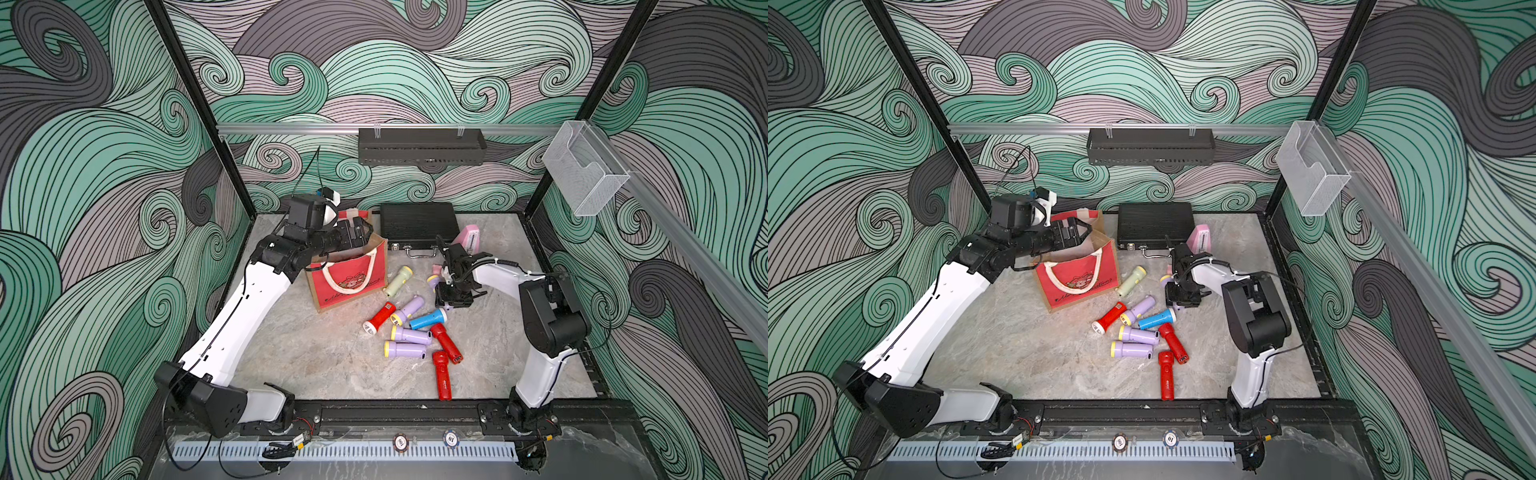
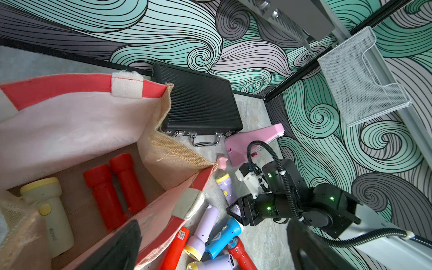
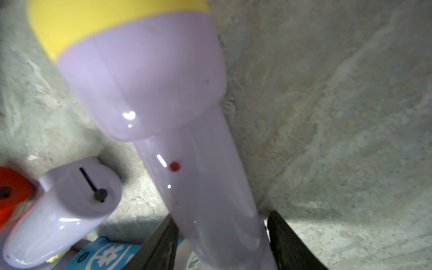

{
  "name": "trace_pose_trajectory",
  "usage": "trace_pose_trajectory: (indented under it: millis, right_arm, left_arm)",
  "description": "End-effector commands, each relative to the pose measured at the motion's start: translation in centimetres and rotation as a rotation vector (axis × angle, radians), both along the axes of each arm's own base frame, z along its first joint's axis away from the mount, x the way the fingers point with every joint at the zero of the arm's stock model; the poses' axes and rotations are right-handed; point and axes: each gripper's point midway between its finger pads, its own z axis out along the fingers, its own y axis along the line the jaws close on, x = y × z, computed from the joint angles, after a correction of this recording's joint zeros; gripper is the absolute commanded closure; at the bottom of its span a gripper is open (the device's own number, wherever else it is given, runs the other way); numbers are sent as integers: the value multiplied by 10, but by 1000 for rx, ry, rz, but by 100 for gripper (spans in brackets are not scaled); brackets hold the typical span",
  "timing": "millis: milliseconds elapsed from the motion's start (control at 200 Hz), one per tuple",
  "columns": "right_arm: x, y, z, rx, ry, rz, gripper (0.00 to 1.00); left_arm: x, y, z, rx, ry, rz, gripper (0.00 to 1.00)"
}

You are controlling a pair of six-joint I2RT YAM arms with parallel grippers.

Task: Put the flashlights into the tote bags
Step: Pick up the flashlight from the center of the board.

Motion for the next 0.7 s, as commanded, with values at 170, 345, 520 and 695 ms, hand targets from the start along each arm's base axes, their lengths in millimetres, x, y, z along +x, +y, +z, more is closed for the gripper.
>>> trace_pose_trajectory:
  millis: [170,345,520,695]
  right_arm:
    - [14,-3,-6,-38,-6,25,39]
    - [8,-7,-12,-60,10,34,40]
    - [3,-11,-16,-79,14,51,41]
    - [-2,-11,-17,-89,12,73,46]
  left_arm:
    - [-2,-14,9,-76,-13,-42,1]
    - [-1,-17,11,-76,-16,-48,2]
    - [0,-20,12,-77,-17,-53,1]
    - [2,-22,12,-79,-18,-53,1]
